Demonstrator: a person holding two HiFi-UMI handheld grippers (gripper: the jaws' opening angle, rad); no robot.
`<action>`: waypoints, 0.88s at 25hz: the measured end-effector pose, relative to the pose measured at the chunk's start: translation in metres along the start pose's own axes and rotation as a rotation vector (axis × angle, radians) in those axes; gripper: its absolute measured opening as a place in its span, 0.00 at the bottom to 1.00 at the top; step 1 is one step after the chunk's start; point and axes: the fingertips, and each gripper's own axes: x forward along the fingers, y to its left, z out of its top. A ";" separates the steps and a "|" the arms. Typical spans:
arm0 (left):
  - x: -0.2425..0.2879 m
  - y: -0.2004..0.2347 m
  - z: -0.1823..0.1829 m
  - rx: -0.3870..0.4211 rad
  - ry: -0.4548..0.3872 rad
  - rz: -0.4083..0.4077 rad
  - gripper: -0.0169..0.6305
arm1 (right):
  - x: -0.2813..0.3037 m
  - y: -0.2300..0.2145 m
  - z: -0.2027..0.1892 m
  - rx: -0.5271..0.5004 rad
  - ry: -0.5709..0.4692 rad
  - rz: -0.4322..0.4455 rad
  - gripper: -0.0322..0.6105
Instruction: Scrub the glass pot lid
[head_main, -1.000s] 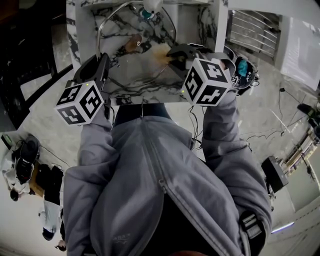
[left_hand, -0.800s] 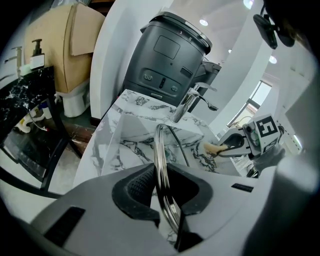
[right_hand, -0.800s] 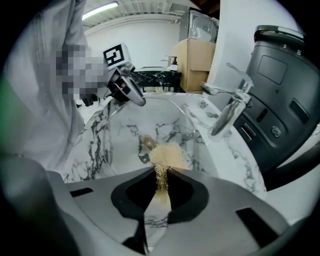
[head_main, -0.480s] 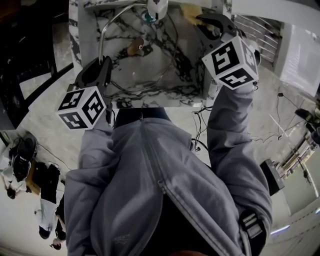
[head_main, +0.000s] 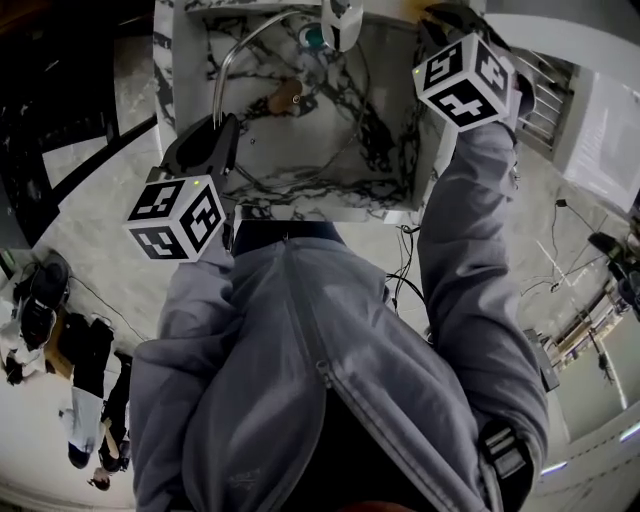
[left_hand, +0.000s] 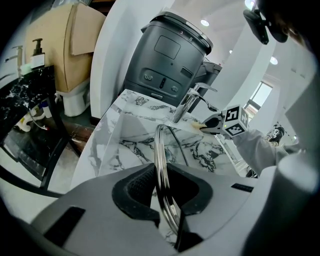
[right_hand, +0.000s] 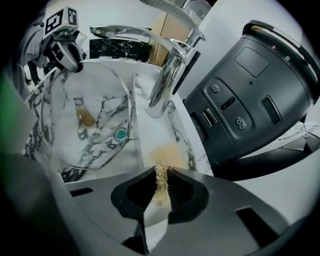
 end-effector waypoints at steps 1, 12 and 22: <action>0.001 0.000 0.000 0.000 0.001 -0.001 0.13 | 0.004 -0.002 0.000 0.000 0.008 -0.006 0.14; 0.004 0.001 -0.002 -0.004 0.017 -0.004 0.13 | 0.014 0.012 0.002 0.156 -0.071 0.140 0.42; 0.000 -0.007 0.000 0.011 0.006 -0.027 0.13 | -0.042 0.017 0.007 0.198 -0.119 -0.053 0.44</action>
